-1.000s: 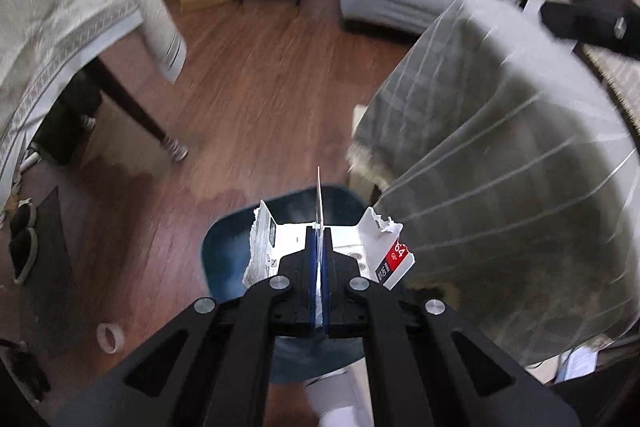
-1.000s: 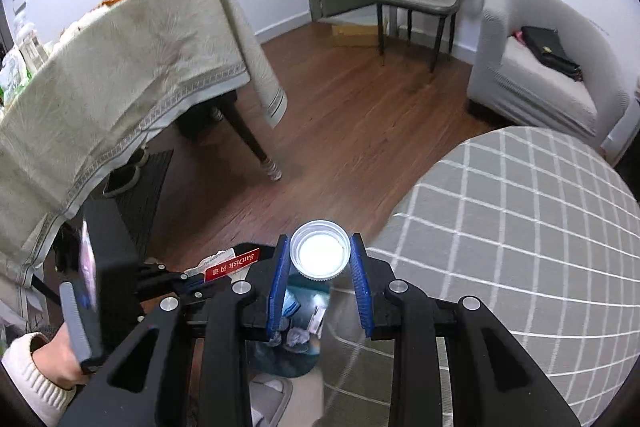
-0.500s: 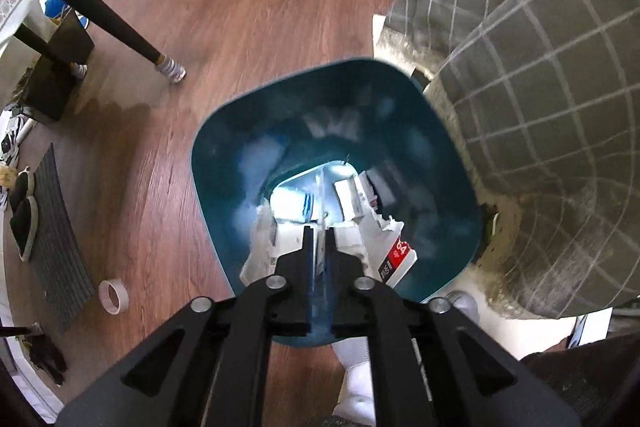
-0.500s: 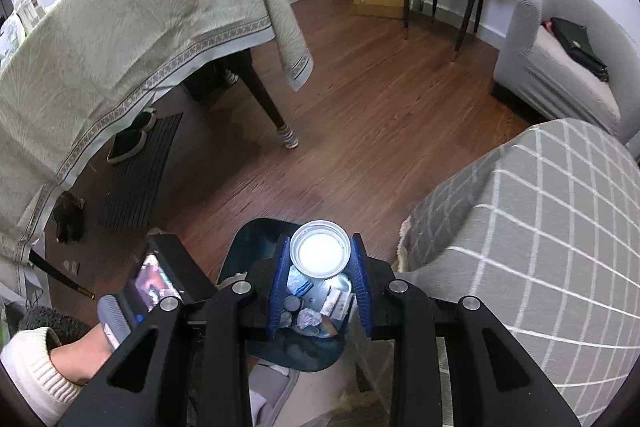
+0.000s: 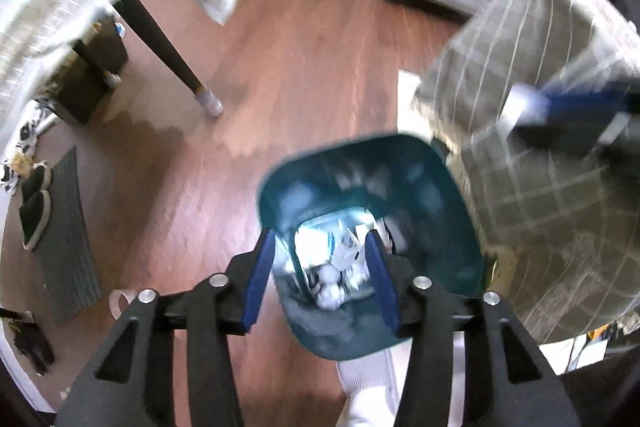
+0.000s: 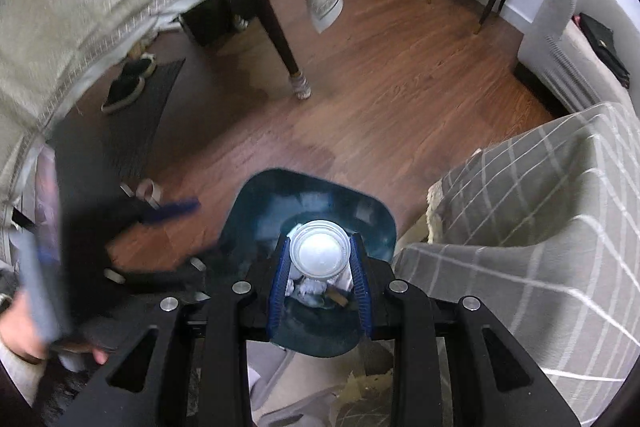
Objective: Collect trash
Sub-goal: 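Open the left gripper to drop the packaging while the right releases the lid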
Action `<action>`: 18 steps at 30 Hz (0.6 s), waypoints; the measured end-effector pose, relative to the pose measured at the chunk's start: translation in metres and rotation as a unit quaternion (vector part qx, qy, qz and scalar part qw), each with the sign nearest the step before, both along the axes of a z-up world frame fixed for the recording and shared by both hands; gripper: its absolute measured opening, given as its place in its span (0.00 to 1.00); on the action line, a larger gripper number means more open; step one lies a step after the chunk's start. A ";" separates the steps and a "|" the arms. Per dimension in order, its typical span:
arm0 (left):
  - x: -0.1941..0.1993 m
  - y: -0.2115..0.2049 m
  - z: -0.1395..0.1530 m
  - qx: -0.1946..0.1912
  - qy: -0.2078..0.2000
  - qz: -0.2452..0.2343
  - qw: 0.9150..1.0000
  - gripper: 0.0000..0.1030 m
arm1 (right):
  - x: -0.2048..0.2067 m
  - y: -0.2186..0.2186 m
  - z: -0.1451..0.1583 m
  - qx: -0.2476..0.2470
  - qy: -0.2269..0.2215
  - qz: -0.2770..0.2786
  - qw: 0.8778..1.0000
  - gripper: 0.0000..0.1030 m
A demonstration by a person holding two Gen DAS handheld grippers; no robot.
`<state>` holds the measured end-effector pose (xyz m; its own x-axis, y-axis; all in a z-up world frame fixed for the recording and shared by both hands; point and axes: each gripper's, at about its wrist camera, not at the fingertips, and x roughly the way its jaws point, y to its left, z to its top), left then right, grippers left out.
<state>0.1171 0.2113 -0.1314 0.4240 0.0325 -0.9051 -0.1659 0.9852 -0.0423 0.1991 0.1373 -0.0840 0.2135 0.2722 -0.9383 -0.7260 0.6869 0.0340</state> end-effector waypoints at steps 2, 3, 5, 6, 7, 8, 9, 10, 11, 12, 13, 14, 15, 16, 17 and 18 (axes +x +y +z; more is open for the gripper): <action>-0.007 0.007 0.019 -0.003 -0.024 0.011 1.000 0.54 | -0.001 0.000 -0.011 -0.012 0.005 -0.001 1.000 0.29; -0.010 0.010 0.025 -0.005 -0.031 0.015 0.999 0.54 | -0.001 0.000 -0.014 -0.015 0.007 0.000 1.000 0.29; -0.015 0.014 0.038 0.002 -0.045 0.020 0.999 0.54 | -0.002 0.000 -0.025 -0.026 0.014 0.002 1.000 0.29; -0.017 0.014 0.044 0.007 -0.052 0.021 0.998 0.54 | -0.003 0.001 -0.029 -0.030 0.017 0.003 0.999 0.29; -0.018 0.014 0.048 0.011 -0.057 0.021 0.998 0.54 | -0.004 0.000 -0.035 -0.034 0.022 0.006 0.999 0.29; -0.019 0.014 0.055 0.022 -0.067 0.021 0.997 0.54 | -0.004 0.000 -0.041 -0.039 0.026 0.007 0.999 0.29; -0.020 0.013 0.060 0.032 -0.073 0.021 0.997 0.54 | -0.005 -0.001 -0.044 -0.042 0.029 0.009 0.999 0.29; -0.020 0.012 0.065 0.046 -0.082 0.020 0.995 0.54 | -0.007 -0.001 -0.051 -0.050 0.032 0.016 0.998 0.29; -0.021 0.011 0.071 0.053 -0.090 0.019 0.994 0.54 | -0.009 0.000 -0.057 -0.058 0.034 0.021 0.998 0.29; -0.021 0.009 0.075 0.058 -0.097 0.016 0.993 0.54 | -0.010 0.000 -0.061 -0.064 0.034 0.024 0.997 0.29; -0.022 0.008 0.080 0.060 -0.105 0.013 0.993 0.54 | -0.012 0.000 -0.066 -0.071 0.036 0.026 0.997 0.29; -0.023 0.004 0.086 0.056 -0.114 0.006 0.992 0.54 | -0.013 0.000 -0.069 -0.075 0.038 0.028 0.996 0.29; -0.025 0.004 0.088 0.053 -0.119 0.001 0.991 0.53 | -0.015 0.000 -0.075 -0.081 0.040 0.030 0.995 0.29; -0.026 0.002 0.092 0.049 -0.124 -0.004 0.991 0.53 | -0.015 0.000 -0.078 -0.086 0.041 0.032 0.995 0.29; -0.025 -0.001 0.096 0.045 -0.130 -0.009 0.990 0.50 | -0.017 0.001 -0.082 -0.091 0.043 0.034 0.994 0.29; -0.025 -0.003 0.099 0.040 -0.135 -0.011 0.990 0.46 | -0.018 0.001 -0.087 -0.099 0.045 0.038 0.993 0.29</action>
